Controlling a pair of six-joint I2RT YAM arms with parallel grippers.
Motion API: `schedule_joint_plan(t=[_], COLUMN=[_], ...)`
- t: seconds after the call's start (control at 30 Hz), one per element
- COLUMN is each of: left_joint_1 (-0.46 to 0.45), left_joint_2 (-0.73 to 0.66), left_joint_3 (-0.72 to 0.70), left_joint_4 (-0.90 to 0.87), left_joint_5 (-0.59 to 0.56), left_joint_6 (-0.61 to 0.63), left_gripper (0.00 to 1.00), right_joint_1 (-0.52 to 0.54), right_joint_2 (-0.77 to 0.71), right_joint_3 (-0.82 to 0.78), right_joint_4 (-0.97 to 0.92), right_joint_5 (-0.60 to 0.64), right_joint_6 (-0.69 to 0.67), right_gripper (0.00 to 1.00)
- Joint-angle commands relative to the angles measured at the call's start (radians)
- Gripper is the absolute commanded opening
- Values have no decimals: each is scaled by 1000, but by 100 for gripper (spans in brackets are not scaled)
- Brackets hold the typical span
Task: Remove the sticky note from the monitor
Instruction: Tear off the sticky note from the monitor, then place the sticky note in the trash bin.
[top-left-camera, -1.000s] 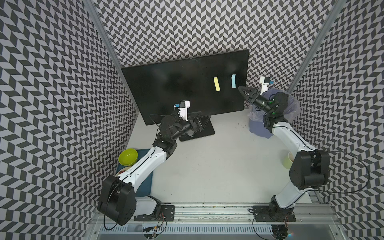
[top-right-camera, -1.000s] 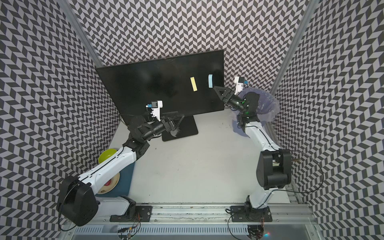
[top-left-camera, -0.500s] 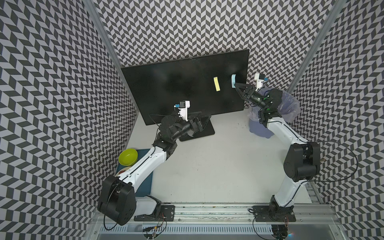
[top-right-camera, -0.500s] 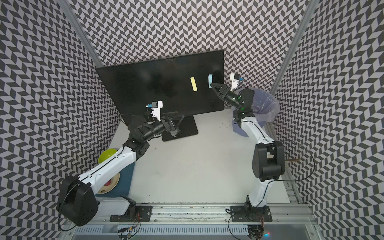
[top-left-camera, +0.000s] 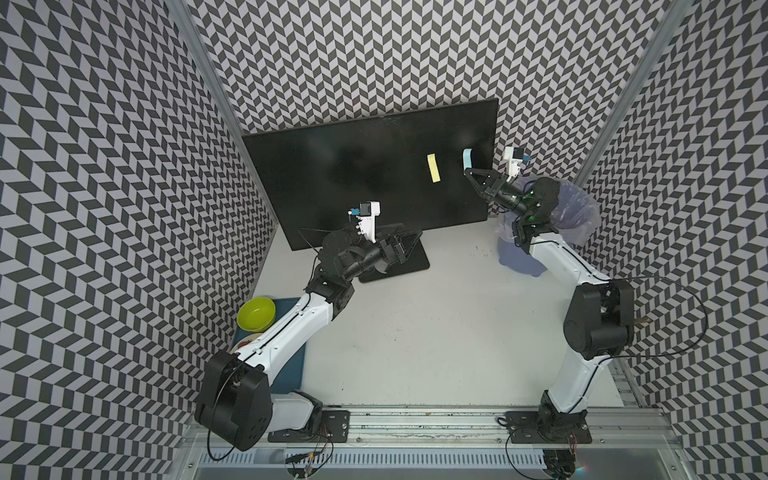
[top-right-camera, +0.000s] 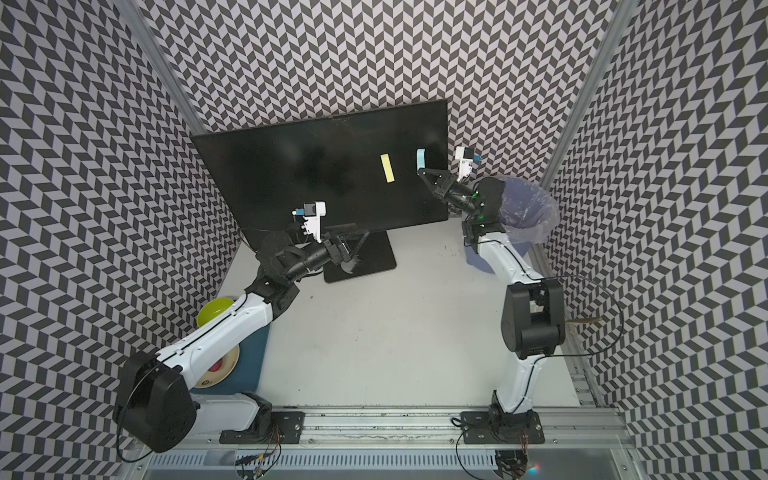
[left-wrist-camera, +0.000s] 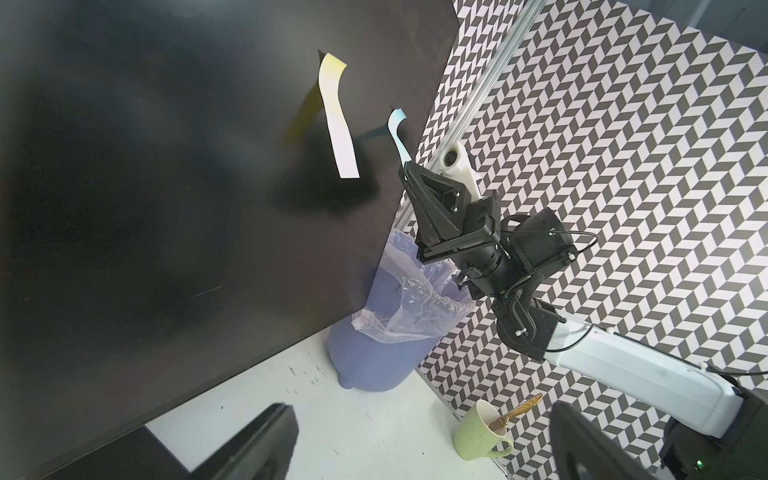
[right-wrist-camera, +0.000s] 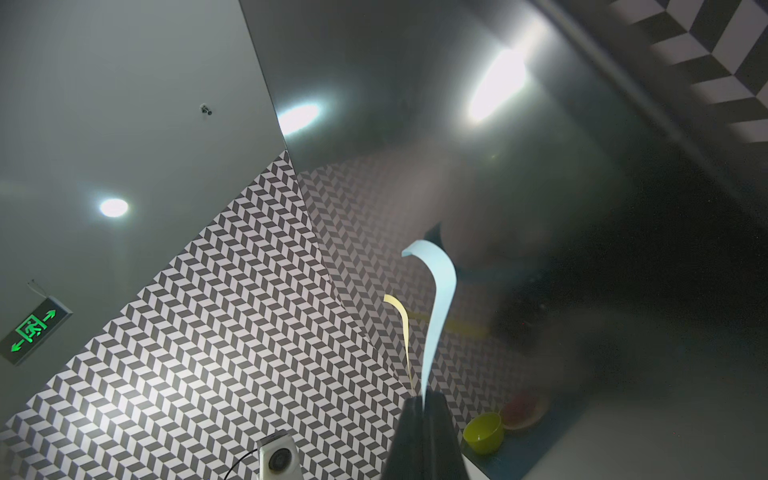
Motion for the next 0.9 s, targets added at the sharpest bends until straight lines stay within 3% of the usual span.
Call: schedule_joint_plan(t=[0.0,0.27,0.43,0.7,0.87], left_joint_1=[6,6,5,2,2], left_joint_2=[-32,-36,-28,-2,7], left_joint_3=[16,12,15,23,34], left_joint_4=[-13,-15,-1,32,33], left_joint_5=[3,1,11,23,23], left_joint_6=[27,26,17,-9,-10], left_gripper=[100,100,100,100,100], right_joint_1=[-1,-84,-199,-384,-397], right_joint_2=[-67,-188,-297,-387,-360], right_joint_3=[-27,-141,-235,-223,-169], right_joint_4=[9,-54,-210,-619,-759], right_joint_5=[15,33,80,360,503], right_joint_6=[-64,-145,-290,-629,-760], right_gripper=[0,0,0,0,14])
